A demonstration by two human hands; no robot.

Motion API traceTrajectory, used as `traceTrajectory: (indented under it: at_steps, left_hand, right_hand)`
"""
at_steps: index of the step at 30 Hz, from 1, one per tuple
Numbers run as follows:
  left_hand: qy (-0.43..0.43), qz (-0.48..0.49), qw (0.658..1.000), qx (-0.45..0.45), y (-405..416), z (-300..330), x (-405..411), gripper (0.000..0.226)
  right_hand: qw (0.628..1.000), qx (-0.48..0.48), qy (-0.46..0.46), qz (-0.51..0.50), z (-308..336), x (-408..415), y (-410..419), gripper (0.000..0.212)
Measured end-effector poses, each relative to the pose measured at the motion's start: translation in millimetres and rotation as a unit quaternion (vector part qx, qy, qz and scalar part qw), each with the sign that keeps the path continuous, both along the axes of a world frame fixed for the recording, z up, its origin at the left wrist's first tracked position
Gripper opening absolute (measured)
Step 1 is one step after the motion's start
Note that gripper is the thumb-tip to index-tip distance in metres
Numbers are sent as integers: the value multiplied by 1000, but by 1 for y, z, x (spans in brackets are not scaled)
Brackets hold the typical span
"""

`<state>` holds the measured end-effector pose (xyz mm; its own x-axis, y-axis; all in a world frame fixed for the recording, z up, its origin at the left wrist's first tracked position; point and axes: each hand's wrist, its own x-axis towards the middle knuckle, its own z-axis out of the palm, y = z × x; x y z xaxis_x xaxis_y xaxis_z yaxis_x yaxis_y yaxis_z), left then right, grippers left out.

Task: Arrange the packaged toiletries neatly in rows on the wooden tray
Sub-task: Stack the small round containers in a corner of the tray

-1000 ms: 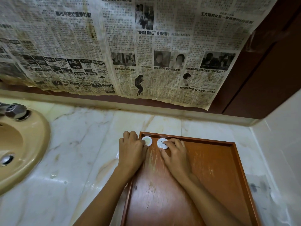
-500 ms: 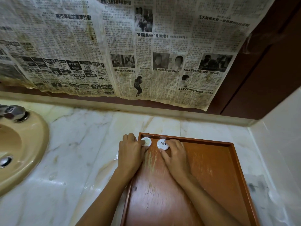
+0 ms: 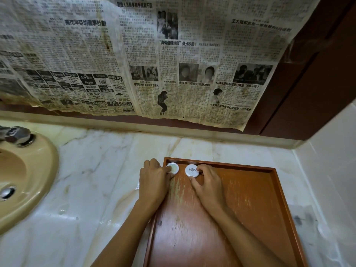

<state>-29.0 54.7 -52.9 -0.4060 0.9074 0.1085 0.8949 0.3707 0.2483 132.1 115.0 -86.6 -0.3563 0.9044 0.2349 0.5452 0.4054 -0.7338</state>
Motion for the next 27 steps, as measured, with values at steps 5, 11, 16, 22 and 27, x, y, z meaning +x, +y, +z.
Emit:
traceTrajectory:
  at_steps: [5, 11, 16, 22, 27]
  left_hand:
    - [6, -2, 1000, -2, 0, 1, 0, 19]
    - [8, -3, 1000, 4, -1, -2, -1, 21]
    - [0, -4, 1000, 13, -2, -3, 1, 22]
    - [-12, -6, 999, 29, -4, -2, 1, 22]
    - [-7, 3, 999, 43, -10, -2, 7, 22]
  right_hand:
    - [1000, 4, -4, 3, -3, 1, 1, 26]
    - [1000, 8, -2, 9, -4, 0, 2, 27]
    - [1000, -6, -8, 9, -5, 0, 3, 26]
    - [1000, 7, 3, 14, -2, 1, 2, 26]
    - [998, -19, 59, -19, 3, 5, 0, 25]
